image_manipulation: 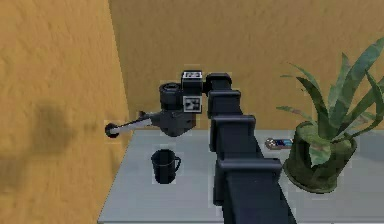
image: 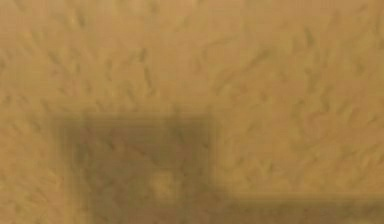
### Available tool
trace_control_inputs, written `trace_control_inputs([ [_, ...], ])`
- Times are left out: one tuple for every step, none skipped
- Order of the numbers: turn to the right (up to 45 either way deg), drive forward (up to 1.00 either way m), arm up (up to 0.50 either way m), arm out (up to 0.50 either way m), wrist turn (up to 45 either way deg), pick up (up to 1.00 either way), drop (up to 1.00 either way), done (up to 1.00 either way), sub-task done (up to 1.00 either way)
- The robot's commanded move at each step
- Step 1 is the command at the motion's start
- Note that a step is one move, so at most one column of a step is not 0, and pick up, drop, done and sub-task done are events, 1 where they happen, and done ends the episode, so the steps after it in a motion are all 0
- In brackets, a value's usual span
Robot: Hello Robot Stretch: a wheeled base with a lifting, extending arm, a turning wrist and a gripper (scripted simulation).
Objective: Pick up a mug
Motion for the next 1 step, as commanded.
trace_control_inputs([
  [0.0,0.00,0.00,0.00,30.0,0.00,0.00,0.00,0.00],
])
